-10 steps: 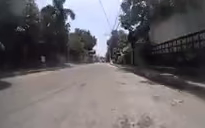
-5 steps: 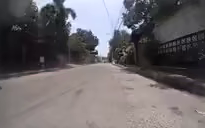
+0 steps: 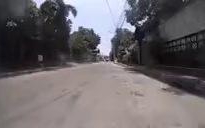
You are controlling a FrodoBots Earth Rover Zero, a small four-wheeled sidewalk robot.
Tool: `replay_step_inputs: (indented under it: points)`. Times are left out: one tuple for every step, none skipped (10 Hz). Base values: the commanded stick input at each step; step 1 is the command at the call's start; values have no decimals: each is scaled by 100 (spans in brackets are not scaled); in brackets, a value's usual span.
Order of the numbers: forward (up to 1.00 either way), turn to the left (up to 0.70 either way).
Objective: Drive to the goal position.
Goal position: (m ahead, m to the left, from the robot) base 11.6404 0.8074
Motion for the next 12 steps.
replay_step_inputs:
  points:
    - [85, -6]
    - [85, 0]
    - [85, 0]
    - [85, 0]
    - [85, 0]
    - [85, 0]
    - [85, 0]
    - [85, 0]
    - [85, 0]
    - [85, 0]
    - [85, 0]
    - [85, 0]
